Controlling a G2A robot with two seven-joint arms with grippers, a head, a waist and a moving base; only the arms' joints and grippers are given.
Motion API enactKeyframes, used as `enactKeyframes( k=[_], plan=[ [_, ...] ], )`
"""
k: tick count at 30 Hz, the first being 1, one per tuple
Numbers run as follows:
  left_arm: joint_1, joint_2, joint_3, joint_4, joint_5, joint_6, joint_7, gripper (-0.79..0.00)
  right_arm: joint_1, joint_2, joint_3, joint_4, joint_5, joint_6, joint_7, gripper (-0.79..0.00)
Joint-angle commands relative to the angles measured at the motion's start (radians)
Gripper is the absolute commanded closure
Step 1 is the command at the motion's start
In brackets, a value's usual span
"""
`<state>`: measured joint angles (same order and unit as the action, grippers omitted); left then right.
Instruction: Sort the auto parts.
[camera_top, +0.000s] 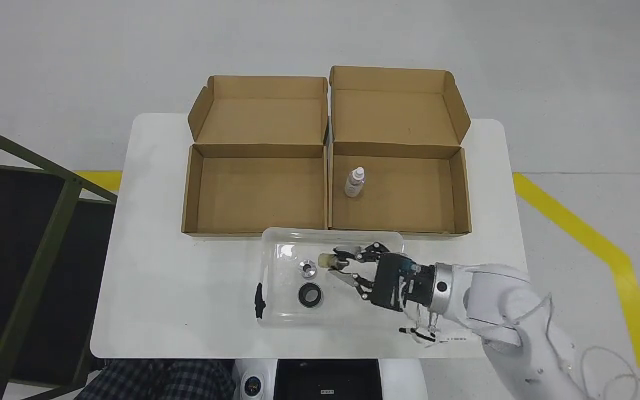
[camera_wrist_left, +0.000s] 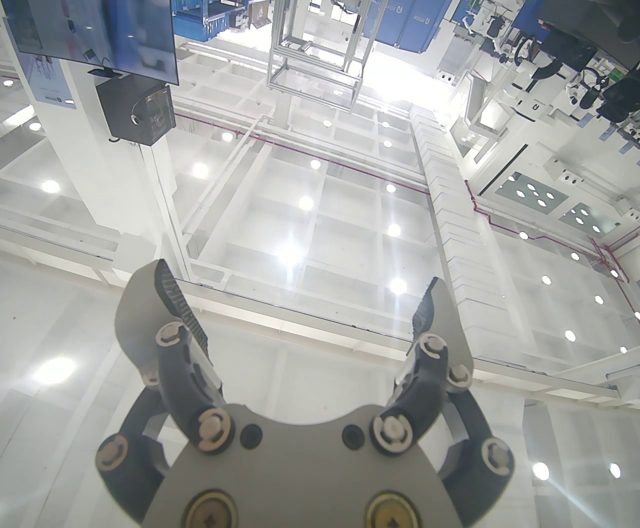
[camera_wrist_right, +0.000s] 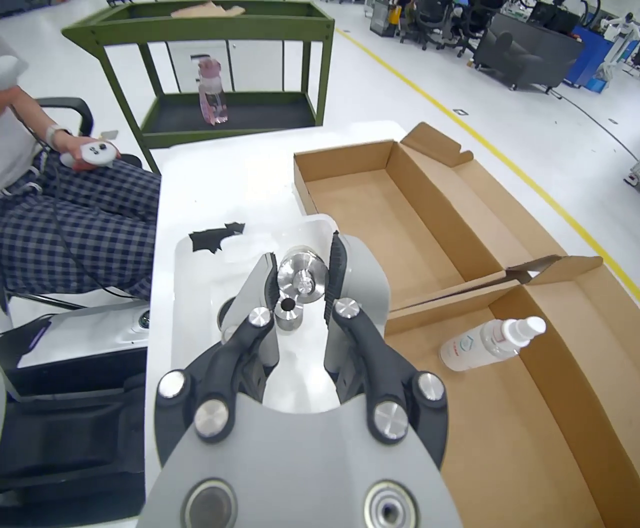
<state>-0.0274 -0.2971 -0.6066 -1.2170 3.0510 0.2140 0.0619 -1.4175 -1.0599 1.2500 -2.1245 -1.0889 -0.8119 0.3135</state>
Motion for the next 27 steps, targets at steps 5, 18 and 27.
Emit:
enactKeyframes(
  k=[5,18,27],
  plan=[
    [0.0,0.0,0.0,0.0,0.0,0.0,0.0,-0.785,0.016,0.003,0.033,0.012,0.131,-0.008,-0.044,0.0],
    [0.0,0.0,0.0,0.0,0.0,0.0,0.0,-0.785,-0.006,0.008,0.127,0.014,0.247,-0.016,-0.183,0.0],
    [0.0,0.0,0.0,0.0,0.0,0.0,0.0,-0.785,-0.029,0.008,0.162,0.015,0.271,-0.01,-0.244,0.0]
  ],
)
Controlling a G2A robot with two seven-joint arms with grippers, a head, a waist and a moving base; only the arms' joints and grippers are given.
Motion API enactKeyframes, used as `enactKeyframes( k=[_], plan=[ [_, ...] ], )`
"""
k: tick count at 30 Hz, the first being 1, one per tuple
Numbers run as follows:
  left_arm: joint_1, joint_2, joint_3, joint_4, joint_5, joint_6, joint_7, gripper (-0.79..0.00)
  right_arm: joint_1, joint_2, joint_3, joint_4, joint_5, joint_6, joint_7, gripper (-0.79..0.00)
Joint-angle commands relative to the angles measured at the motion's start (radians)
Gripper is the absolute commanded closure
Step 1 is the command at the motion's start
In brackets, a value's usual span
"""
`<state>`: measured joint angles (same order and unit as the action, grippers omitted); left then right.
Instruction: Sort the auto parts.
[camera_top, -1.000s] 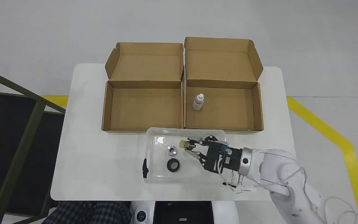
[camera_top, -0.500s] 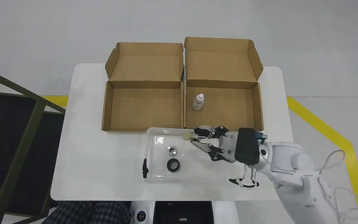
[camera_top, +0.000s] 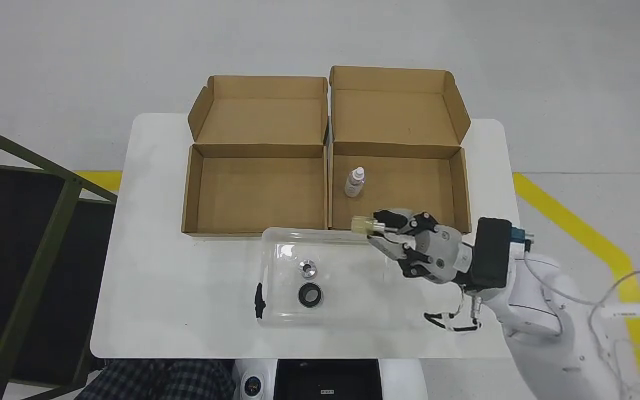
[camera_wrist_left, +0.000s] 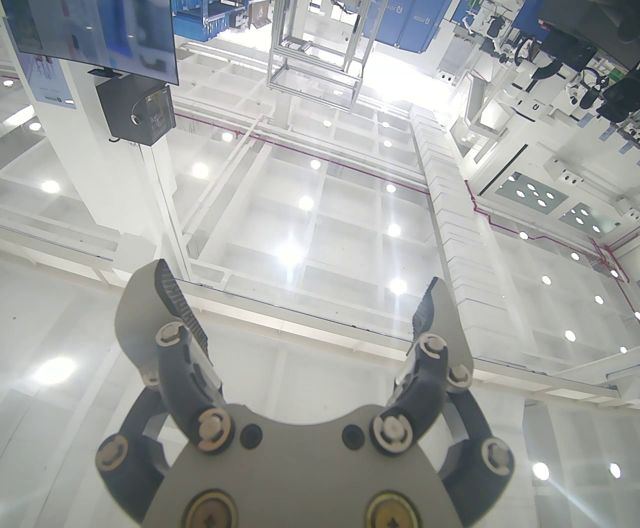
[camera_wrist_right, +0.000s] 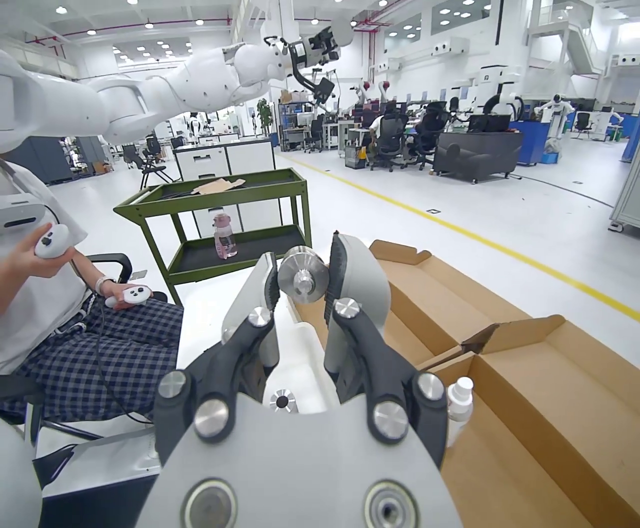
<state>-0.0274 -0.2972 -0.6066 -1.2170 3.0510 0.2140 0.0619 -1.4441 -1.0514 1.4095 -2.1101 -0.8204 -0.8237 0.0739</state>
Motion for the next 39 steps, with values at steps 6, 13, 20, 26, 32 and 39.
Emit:
enactKeyframes(
  k=[6,13,20,26,32,39],
  plan=[
    [0.0,0.0,0.0,0.0,0.0,0.0,0.0,-0.785,-0.012,0.0,0.018,0.001,0.006,0.004,-0.023,0.0],
    [0.0,0.0,0.0,0.0,0.0,0.0,0.0,-0.785,-0.018,0.001,0.027,-0.005,-0.005,-0.002,-0.033,0.0],
    [0.0,0.0,0.0,0.0,0.0,0.0,0.0,-0.785,-0.005,0.001,0.006,0.007,-0.043,0.014,0.022,0.0],
    [0.0,0.0,0.0,0.0,0.0,0.0,0.0,-0.785,0.03,-0.002,-0.033,0.065,-0.087,0.052,0.064,0.0],
    [0.0,0.0,0.0,0.0,0.0,0.0,0.0,-0.785,0.075,-0.005,-0.063,0.134,-0.14,0.115,0.124,0.0],
    [0.0,0.0,0.0,0.0,0.0,0.0,0.0,-0.785,0.125,-0.006,-0.076,0.202,-0.193,0.185,0.208,0.0]
  ],
)
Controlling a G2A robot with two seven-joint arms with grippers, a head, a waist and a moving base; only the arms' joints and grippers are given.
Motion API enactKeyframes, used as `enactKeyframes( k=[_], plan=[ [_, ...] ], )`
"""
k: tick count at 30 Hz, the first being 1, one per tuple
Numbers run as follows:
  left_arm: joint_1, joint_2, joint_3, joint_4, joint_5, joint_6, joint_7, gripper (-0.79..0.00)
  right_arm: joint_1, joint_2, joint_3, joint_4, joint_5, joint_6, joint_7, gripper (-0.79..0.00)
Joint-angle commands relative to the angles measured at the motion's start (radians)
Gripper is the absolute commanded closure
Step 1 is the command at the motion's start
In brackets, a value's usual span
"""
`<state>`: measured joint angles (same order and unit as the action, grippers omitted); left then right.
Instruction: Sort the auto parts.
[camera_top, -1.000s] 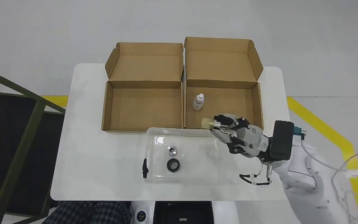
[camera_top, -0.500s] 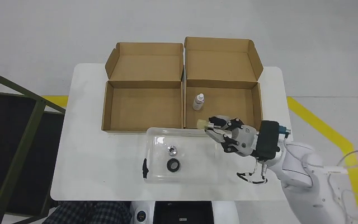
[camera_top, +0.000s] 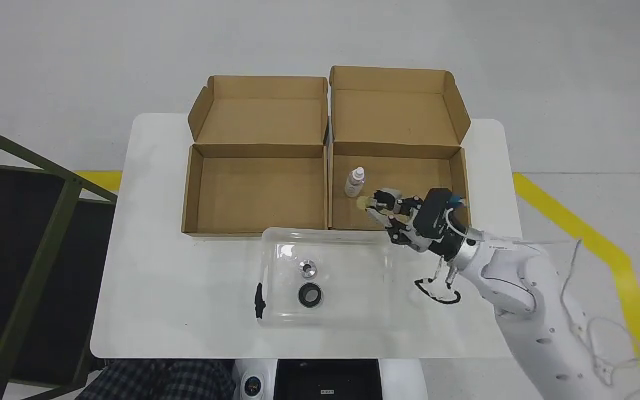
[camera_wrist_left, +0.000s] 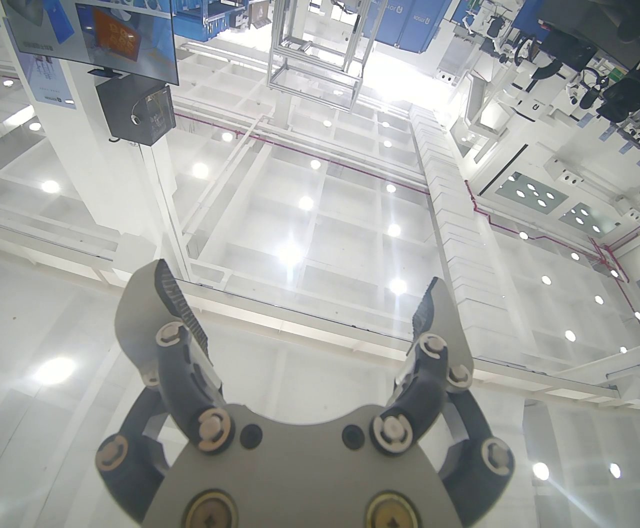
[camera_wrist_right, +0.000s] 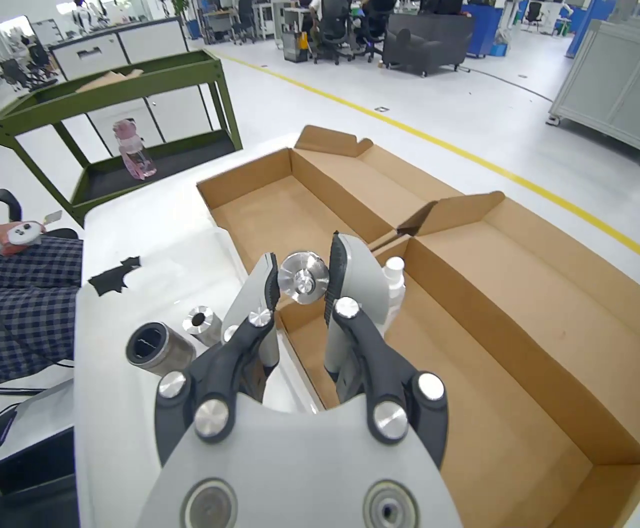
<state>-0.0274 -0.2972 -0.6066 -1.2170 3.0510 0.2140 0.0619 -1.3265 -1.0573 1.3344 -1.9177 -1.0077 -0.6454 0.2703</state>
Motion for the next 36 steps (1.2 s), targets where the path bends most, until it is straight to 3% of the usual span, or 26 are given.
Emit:
enactKeyframes(
  k=[1,20,33,34,36],
  plan=[
    [0.0,0.0,0.0,0.0,0.0,0.0,0.0,-0.785,0.016,0.0,-0.004,0.02,-0.009,0.013,0.023,0.0],
    [0.0,0.0,0.0,0.0,0.0,0.0,0.0,-0.785,0.194,-0.013,-0.103,0.233,-0.122,0.122,0.227,0.0],
    [0.0,0.0,0.0,0.0,0.0,0.0,0.0,-0.785,0.285,-0.033,-0.202,0.319,-0.212,0.172,0.28,0.0],
    [0.0,0.0,0.0,0.0,0.0,0.0,0.0,-0.785,0.291,-0.035,-0.207,0.325,-0.214,0.174,0.283,-0.006],
    [0.0,0.0,0.0,0.0,0.0,0.0,0.0,-0.785,0.301,-0.038,-0.218,0.336,-0.217,0.176,0.289,-0.089]
  ],
)
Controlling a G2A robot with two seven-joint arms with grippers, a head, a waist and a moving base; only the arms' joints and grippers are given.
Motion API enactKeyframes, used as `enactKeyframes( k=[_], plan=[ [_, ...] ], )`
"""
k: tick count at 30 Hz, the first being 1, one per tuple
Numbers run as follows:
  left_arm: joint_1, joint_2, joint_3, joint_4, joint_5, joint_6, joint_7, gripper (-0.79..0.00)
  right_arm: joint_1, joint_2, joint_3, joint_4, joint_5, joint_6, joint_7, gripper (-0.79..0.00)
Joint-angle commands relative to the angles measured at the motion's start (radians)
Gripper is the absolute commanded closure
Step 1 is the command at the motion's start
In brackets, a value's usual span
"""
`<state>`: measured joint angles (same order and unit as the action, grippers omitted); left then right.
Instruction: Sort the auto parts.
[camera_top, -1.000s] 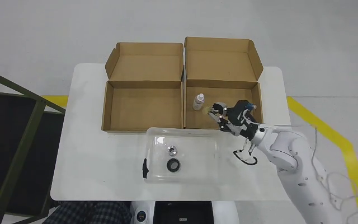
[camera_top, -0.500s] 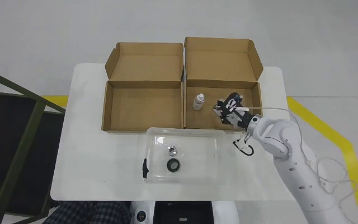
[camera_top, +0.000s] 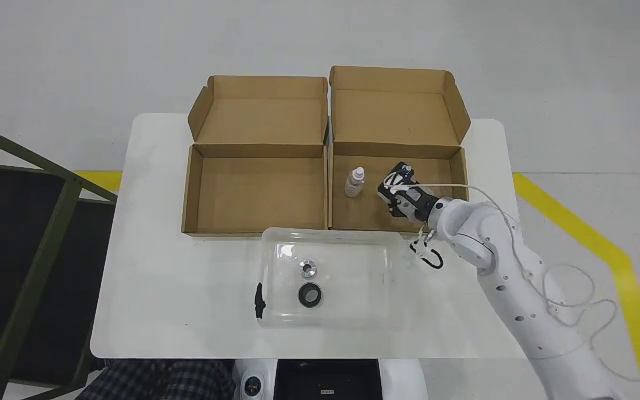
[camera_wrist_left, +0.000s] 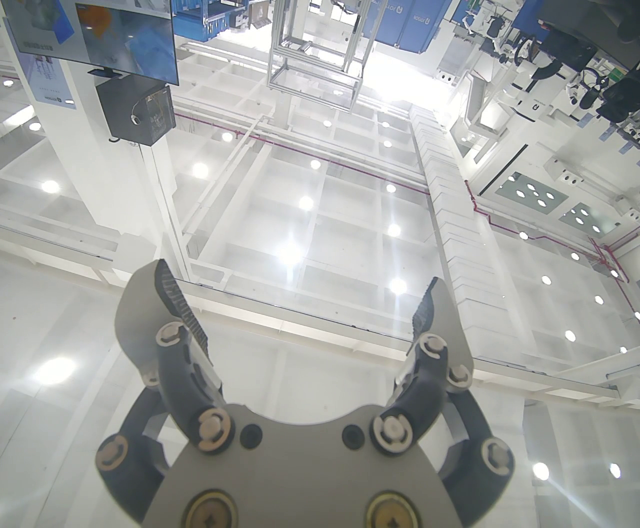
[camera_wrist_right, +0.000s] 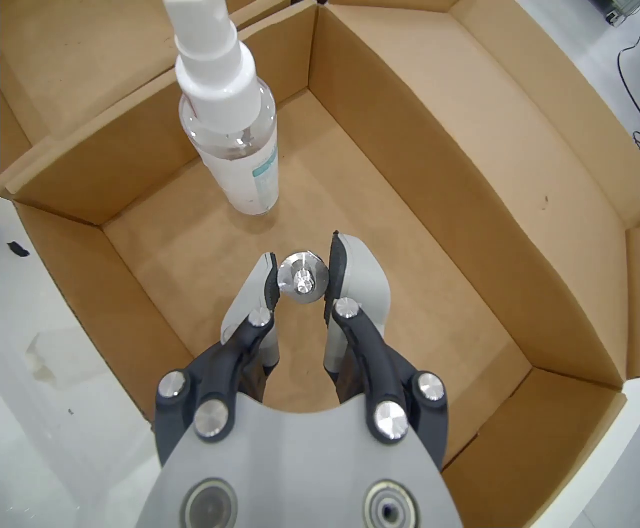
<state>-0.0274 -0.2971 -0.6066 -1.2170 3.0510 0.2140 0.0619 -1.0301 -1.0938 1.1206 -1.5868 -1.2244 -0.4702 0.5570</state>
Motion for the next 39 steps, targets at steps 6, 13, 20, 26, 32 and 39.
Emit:
enactKeyframes(
  k=[6,13,20,26,32,39],
  plan=[
    [0.0,0.0,0.0,0.0,0.0,0.0,0.0,-0.785,0.029,-0.008,-0.027,0.037,-0.007,0.006,0.017,-0.182],
    [0.0,0.0,0.0,0.0,0.0,0.0,0.0,-0.785,0.05,-0.017,-0.05,0.062,-0.009,0.009,0.025,-0.274],
    [0.0,0.0,0.0,0.0,0.0,0.0,0.0,-0.785,0.027,-0.012,-0.023,0.009,0.002,-0.004,0.014,-0.363],
    [0.0,0.0,0.0,0.0,0.0,0.0,0.0,-0.785,-0.028,0.003,0.041,-0.101,0.006,-0.025,0.001,-0.456],
    [0.0,0.0,0.0,0.0,0.0,0.0,0.0,-0.785,-0.097,0.016,0.091,-0.229,0.005,-0.054,-0.011,-0.585],
    [0.0,0.0,0.0,0.0,0.0,0.0,0.0,-0.785,-0.176,0.027,0.123,-0.357,0.0,-0.1,-0.021,-0.699]
  ],
)
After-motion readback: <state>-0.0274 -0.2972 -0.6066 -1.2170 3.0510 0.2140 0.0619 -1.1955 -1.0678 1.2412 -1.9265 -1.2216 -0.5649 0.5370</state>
